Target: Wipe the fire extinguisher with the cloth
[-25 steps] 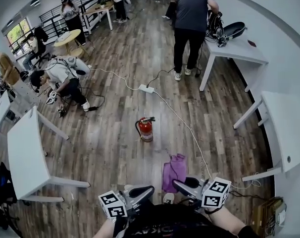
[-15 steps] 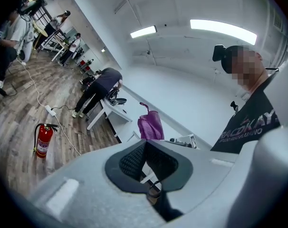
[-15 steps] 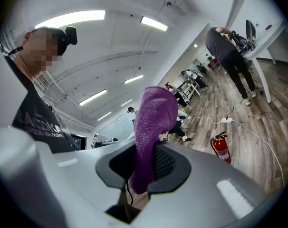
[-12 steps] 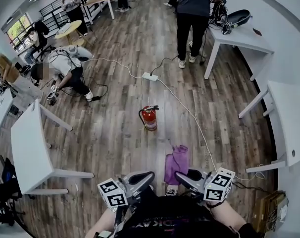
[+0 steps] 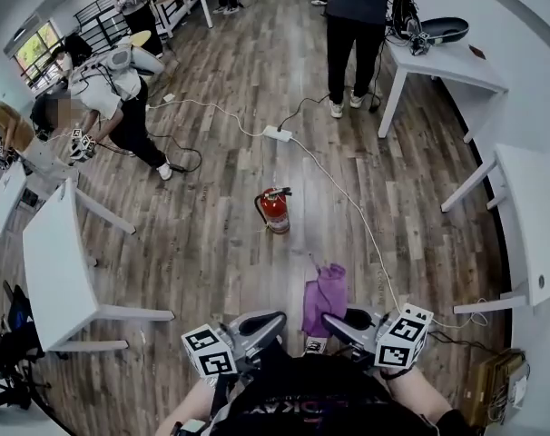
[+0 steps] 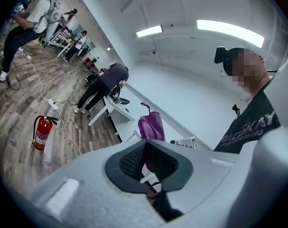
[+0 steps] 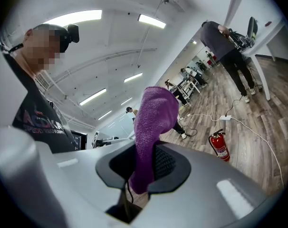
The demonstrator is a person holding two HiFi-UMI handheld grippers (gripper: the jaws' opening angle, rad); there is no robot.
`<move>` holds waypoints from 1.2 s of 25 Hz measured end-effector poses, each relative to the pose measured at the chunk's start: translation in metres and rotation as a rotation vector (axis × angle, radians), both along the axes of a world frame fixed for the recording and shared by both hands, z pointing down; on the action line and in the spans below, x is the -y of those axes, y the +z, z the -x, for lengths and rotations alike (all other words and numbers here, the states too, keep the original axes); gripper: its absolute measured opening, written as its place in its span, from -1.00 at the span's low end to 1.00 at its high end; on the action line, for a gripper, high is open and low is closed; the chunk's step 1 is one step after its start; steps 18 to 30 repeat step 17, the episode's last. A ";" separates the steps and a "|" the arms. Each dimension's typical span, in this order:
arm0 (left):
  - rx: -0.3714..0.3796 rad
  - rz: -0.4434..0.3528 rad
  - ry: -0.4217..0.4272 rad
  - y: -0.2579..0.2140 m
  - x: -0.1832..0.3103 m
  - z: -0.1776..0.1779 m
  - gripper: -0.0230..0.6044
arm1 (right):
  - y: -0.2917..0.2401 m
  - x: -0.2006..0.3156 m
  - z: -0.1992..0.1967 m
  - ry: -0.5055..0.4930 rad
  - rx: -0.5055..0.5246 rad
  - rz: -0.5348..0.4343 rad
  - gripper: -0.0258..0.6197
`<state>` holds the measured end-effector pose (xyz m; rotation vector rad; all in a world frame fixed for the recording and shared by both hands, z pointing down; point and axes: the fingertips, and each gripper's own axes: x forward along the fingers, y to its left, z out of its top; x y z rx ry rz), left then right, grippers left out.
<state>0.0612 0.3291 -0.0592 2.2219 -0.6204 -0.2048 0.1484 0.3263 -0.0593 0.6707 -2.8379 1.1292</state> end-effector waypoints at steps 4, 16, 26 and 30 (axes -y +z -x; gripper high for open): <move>0.010 0.006 0.018 -0.001 0.003 -0.009 -0.93 | 0.002 0.002 -0.006 0.009 0.009 0.010 -0.73; -0.013 0.024 0.023 -0.005 0.008 -0.017 -0.94 | -0.007 0.005 -0.021 0.068 0.096 0.061 -0.73; -0.014 0.026 0.023 -0.005 0.008 -0.017 -0.93 | -0.010 0.008 -0.024 0.083 0.122 0.071 -0.73; -0.014 0.026 0.023 -0.005 0.008 -0.017 -0.93 | -0.010 0.008 -0.024 0.083 0.122 0.071 -0.73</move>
